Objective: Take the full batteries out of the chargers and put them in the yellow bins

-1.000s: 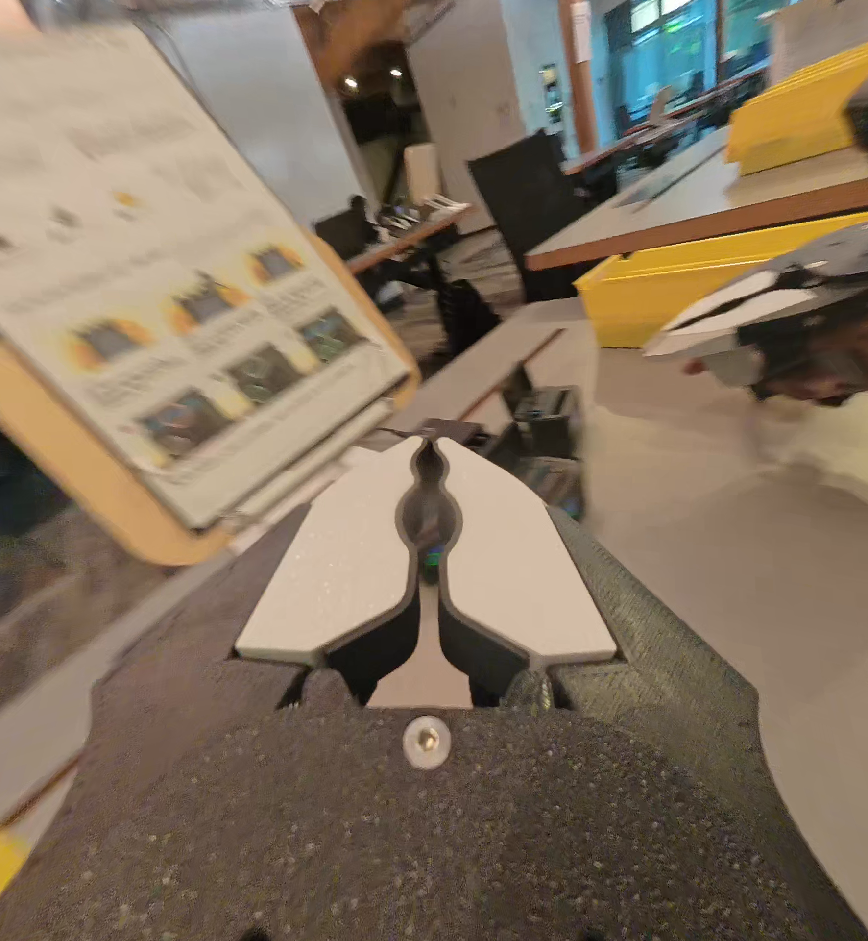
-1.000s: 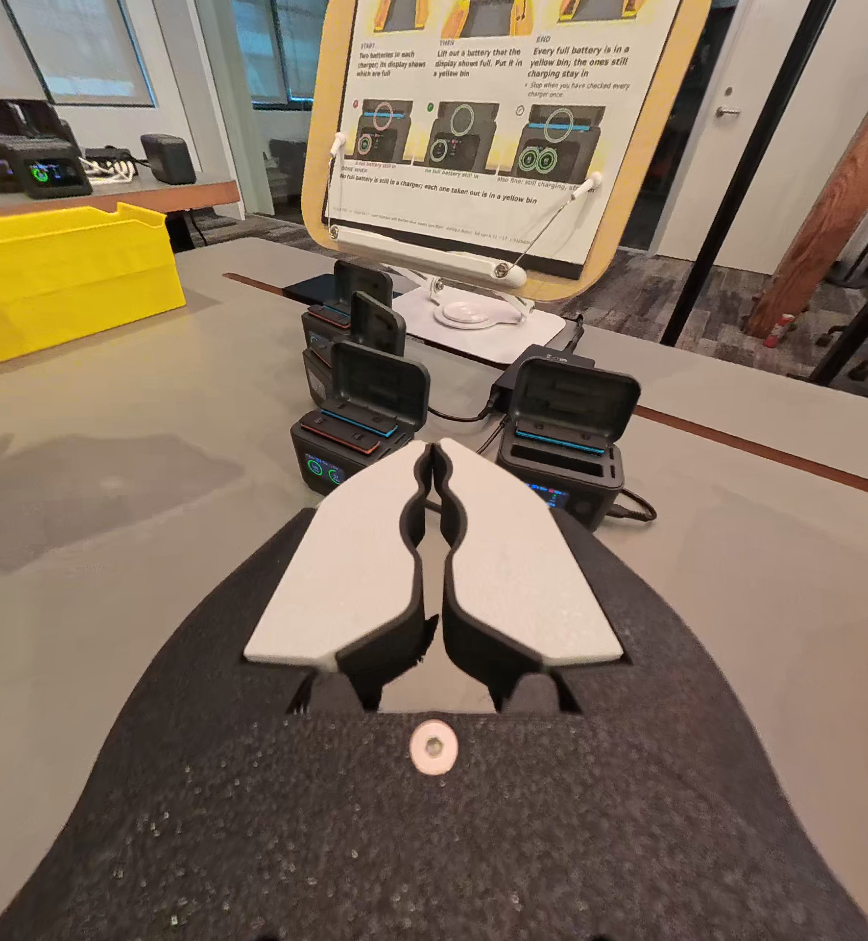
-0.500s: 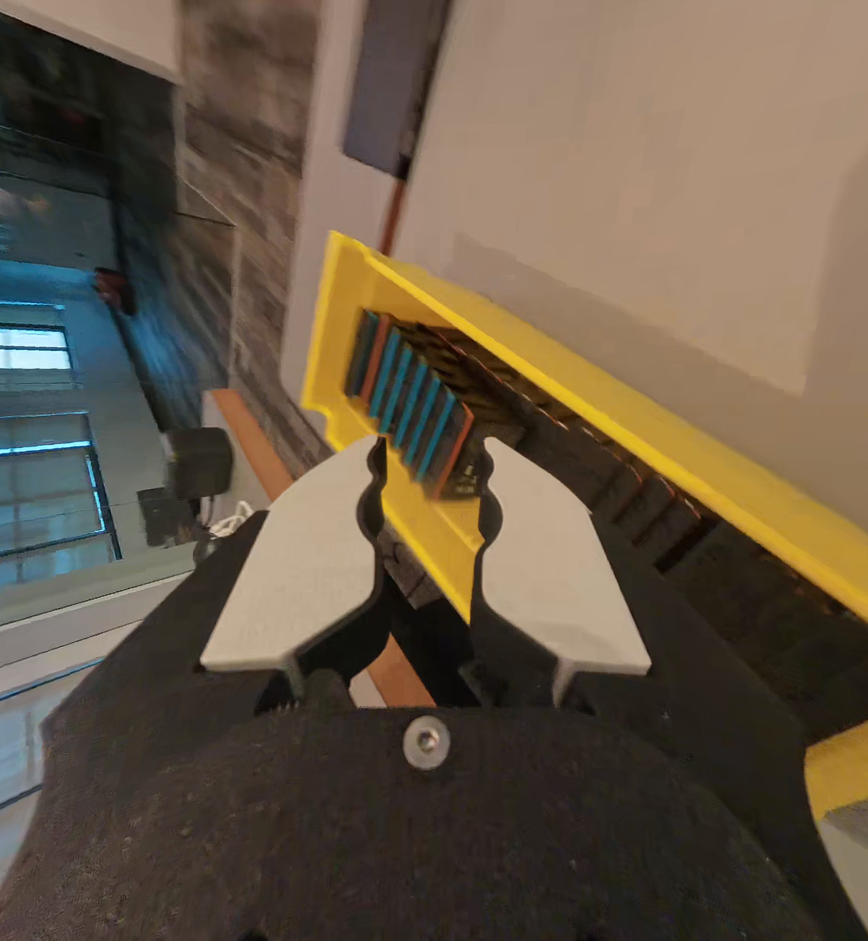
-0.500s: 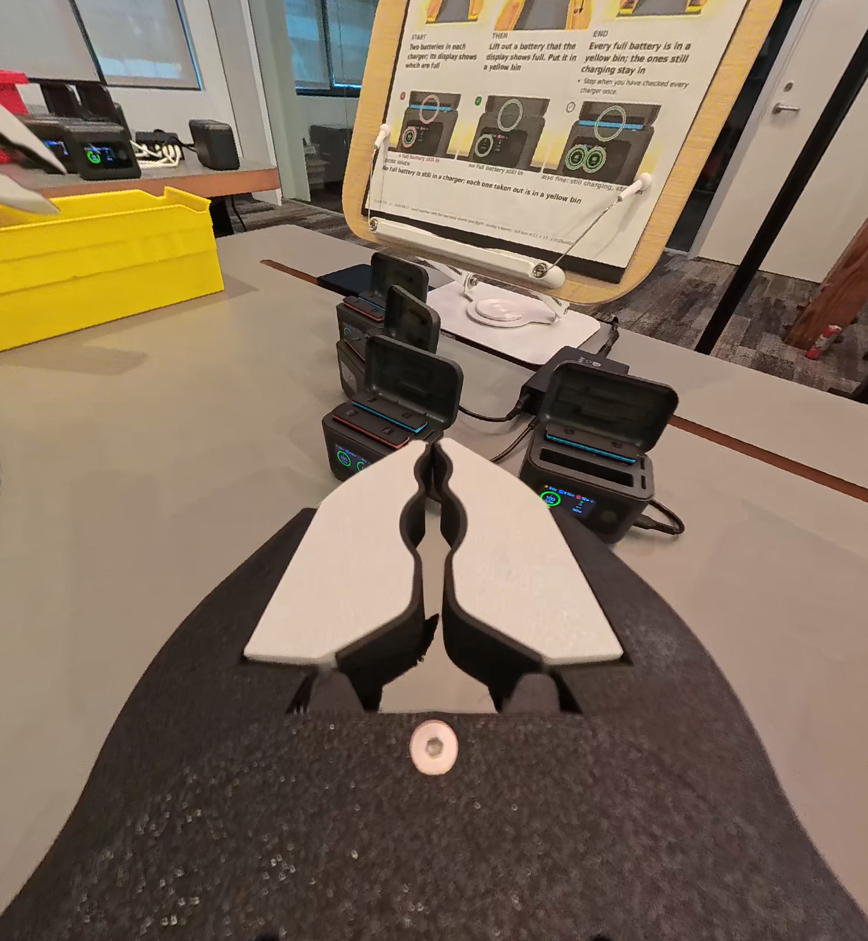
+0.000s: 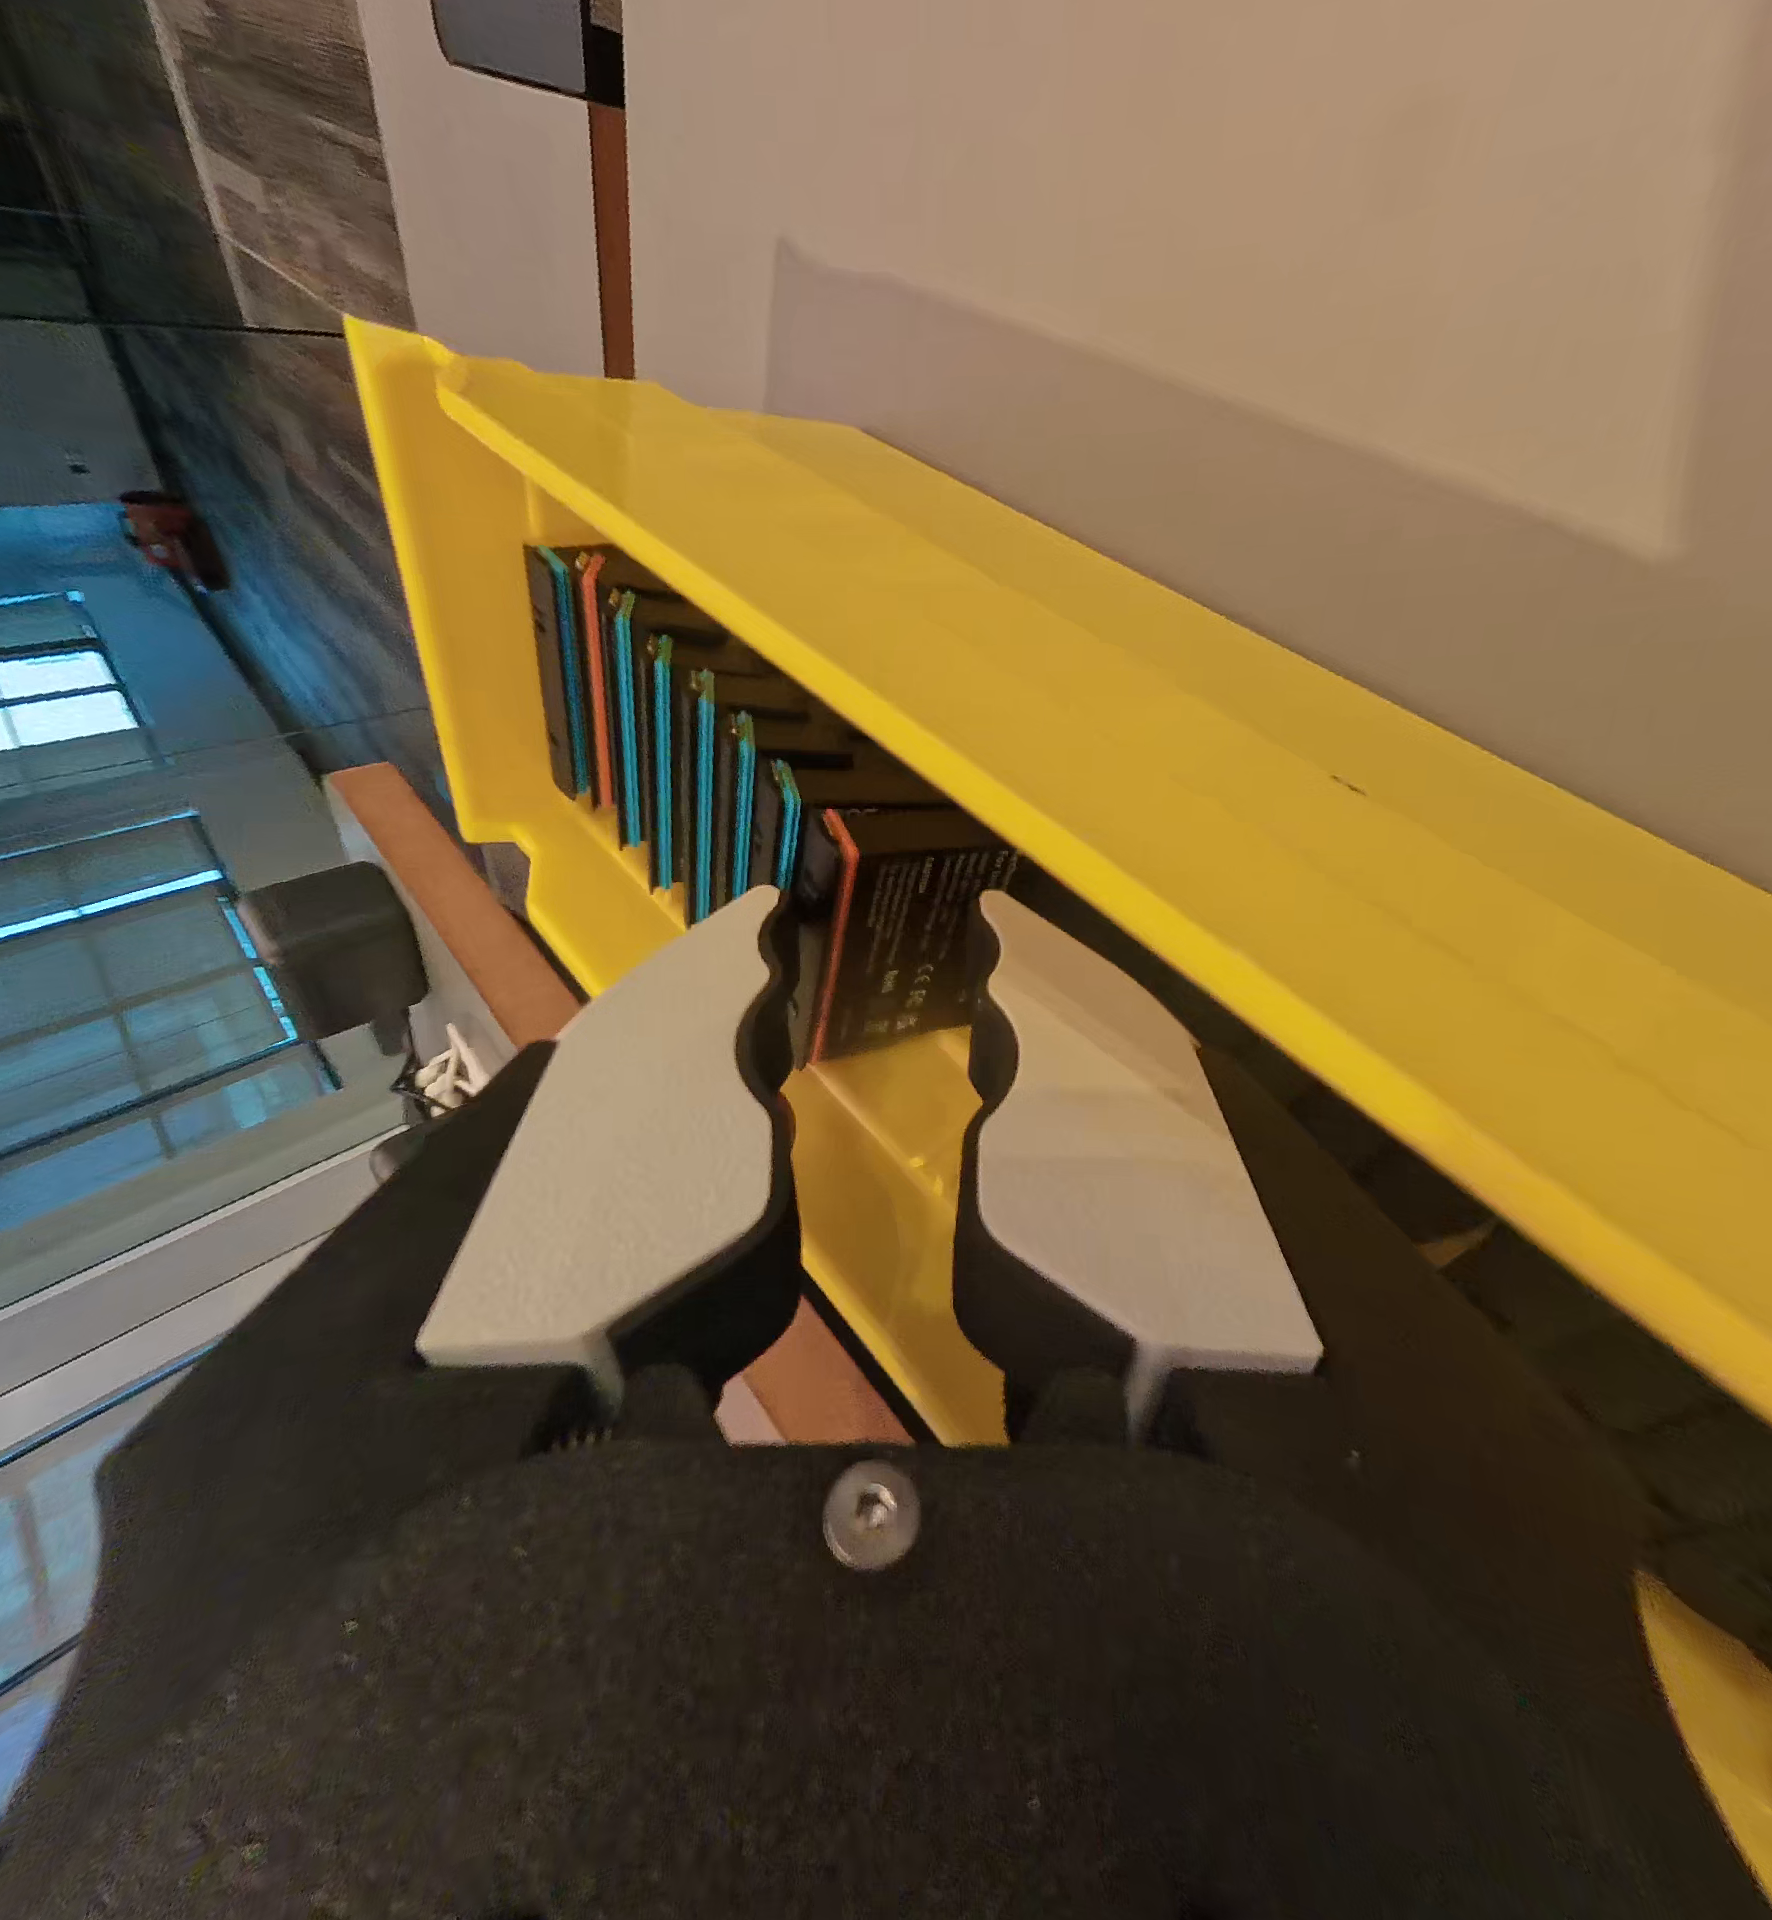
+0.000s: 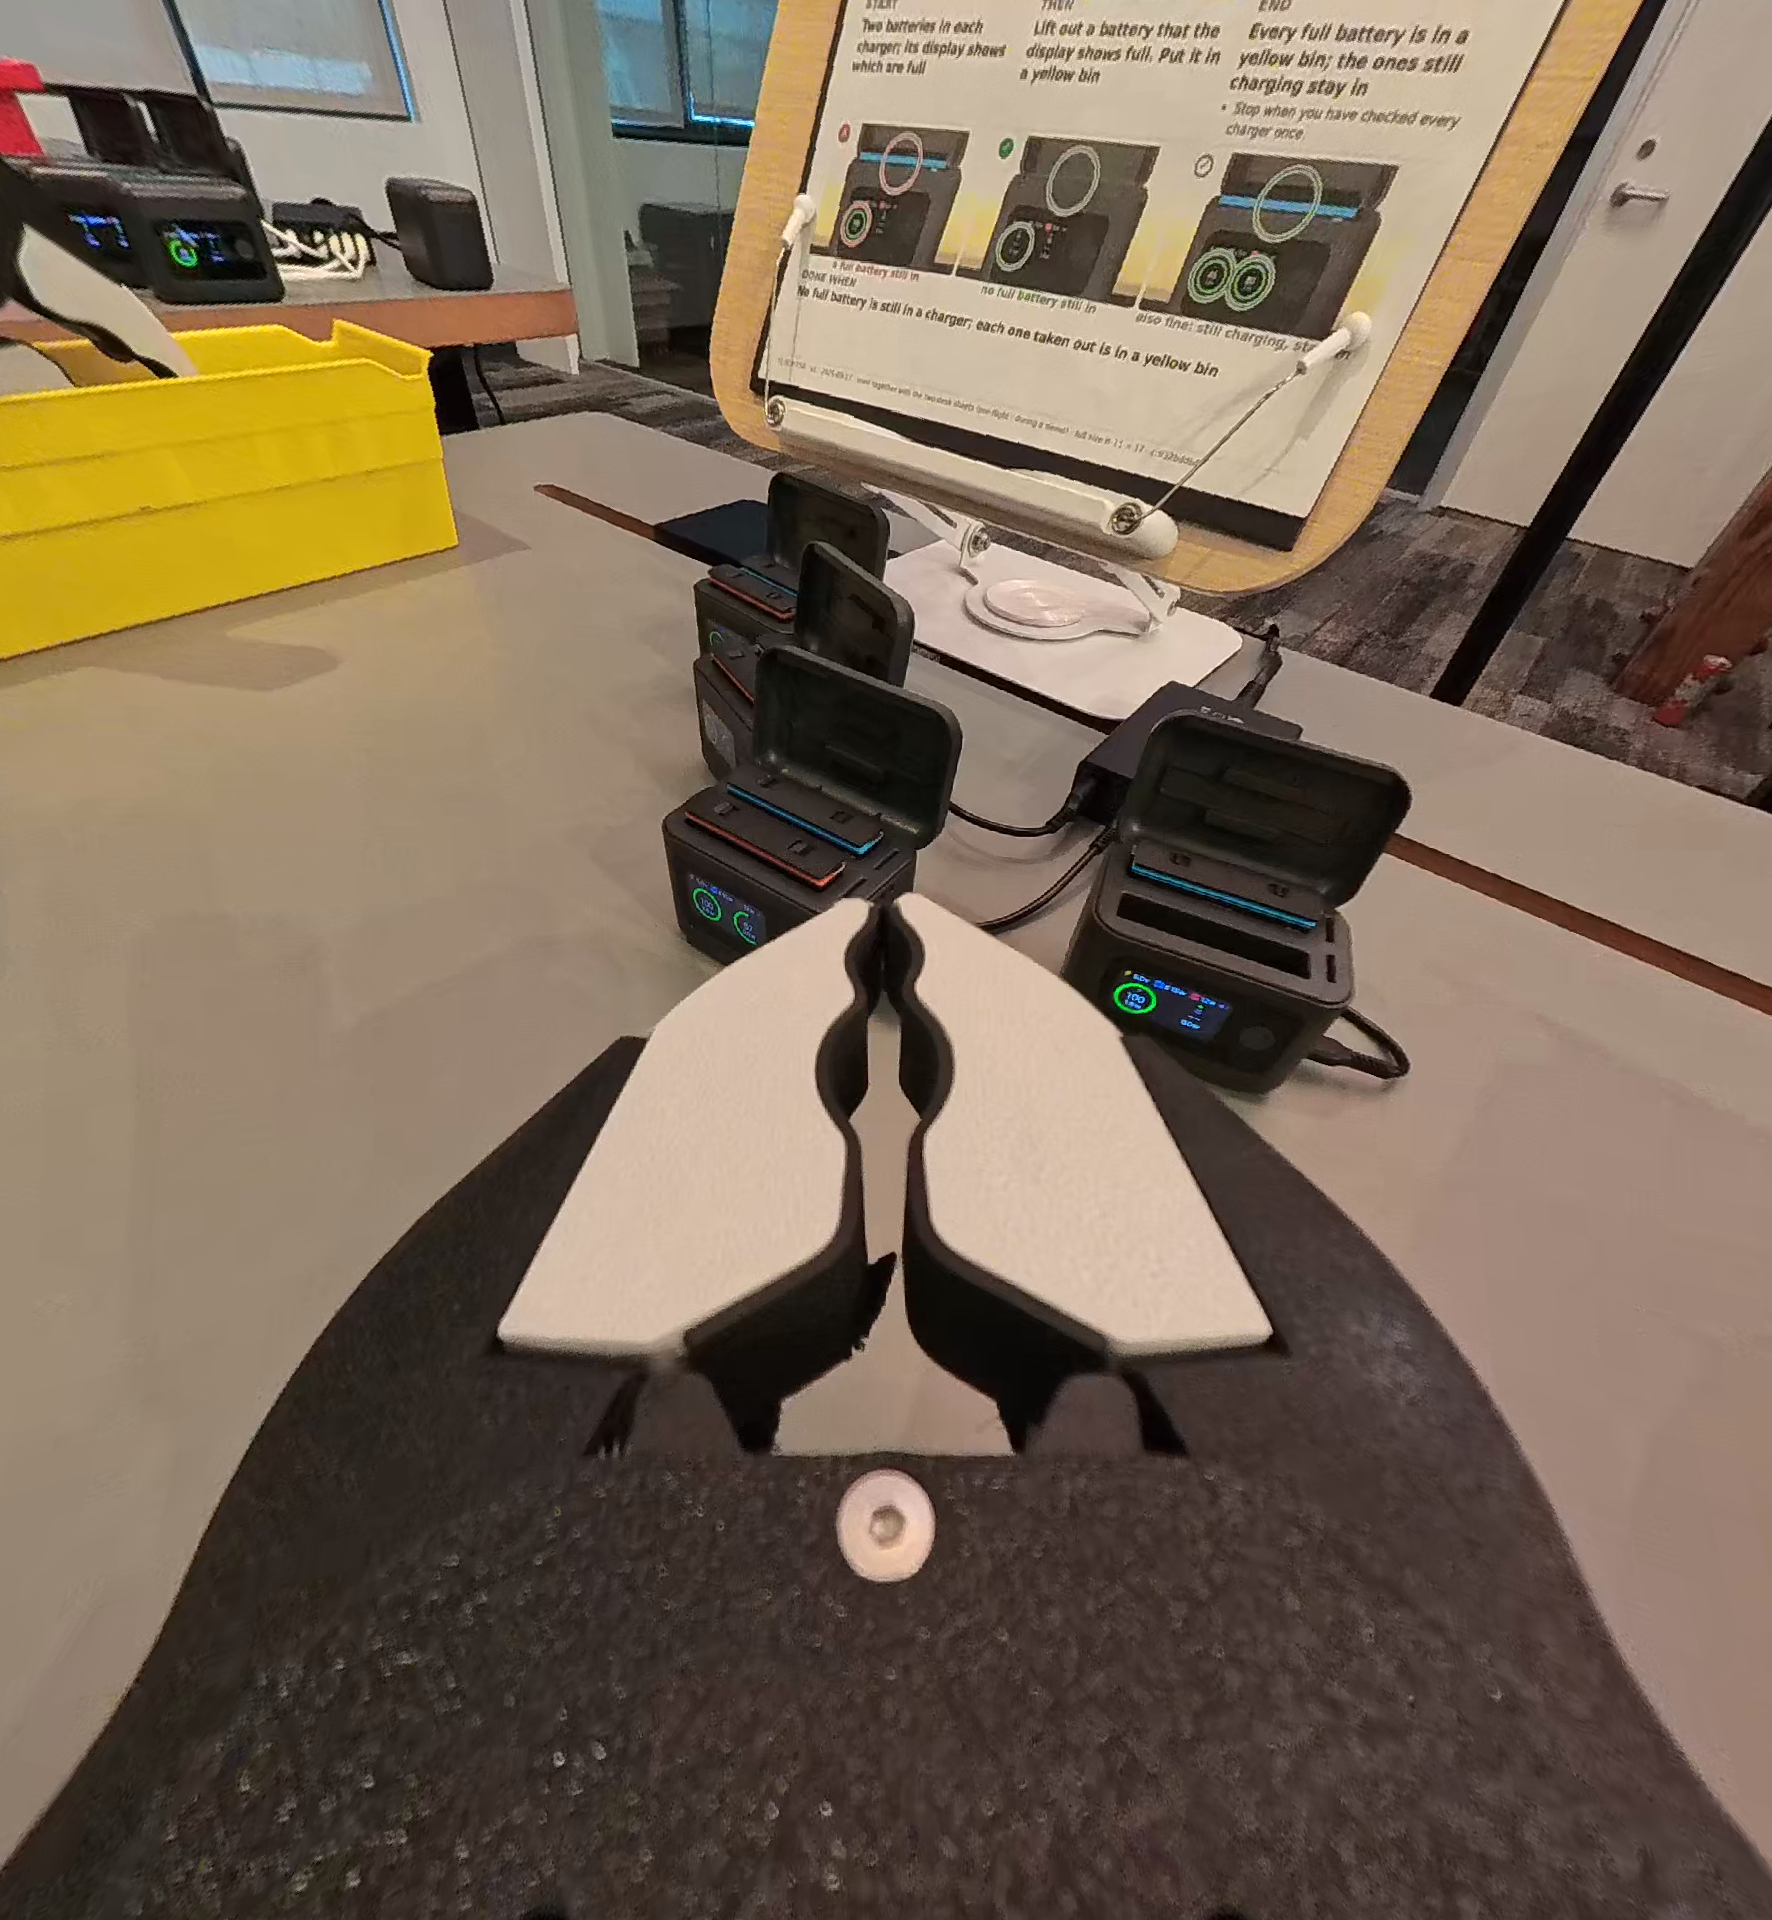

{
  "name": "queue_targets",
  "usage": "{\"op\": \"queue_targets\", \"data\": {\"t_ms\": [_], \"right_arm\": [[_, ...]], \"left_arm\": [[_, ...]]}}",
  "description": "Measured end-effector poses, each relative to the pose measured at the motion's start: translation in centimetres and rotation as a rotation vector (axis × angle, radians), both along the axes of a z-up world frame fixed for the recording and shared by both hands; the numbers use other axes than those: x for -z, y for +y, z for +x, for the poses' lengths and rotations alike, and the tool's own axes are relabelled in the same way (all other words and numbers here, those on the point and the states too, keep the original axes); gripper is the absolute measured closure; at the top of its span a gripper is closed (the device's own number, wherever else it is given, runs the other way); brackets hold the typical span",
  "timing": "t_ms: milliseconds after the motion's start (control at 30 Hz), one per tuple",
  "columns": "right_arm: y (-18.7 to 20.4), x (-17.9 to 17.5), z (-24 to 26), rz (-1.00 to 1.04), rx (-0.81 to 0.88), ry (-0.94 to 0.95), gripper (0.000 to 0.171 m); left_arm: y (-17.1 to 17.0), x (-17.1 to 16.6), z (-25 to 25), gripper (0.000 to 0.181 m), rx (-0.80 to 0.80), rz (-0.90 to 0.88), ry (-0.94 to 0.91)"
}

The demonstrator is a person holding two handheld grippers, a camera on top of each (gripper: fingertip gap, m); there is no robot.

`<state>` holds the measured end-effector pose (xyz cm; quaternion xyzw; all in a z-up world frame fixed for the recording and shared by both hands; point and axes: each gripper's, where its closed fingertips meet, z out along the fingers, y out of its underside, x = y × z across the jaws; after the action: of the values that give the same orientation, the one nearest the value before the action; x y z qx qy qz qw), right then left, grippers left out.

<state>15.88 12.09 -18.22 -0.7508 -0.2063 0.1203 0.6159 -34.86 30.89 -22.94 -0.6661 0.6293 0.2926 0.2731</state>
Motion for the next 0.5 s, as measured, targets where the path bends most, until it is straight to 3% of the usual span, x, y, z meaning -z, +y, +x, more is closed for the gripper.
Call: {"op": "queue_targets", "data": {"t_ms": [200, 500], "right_arm": [[-0.1, -0.3, 0.1, 0.011, 0.004, 0.004, 0.171], [-0.2, -0.2, -0.1, 0.008, -0.001, -0.005, 0.171]], "left_arm": [[-0.8, -0.7, -0.3, 0.162, 0.041, 0.153, 0.046], [-2.4, -0.9, -0.7, 0.168, 0.111, 0.193, 0.040]]}}
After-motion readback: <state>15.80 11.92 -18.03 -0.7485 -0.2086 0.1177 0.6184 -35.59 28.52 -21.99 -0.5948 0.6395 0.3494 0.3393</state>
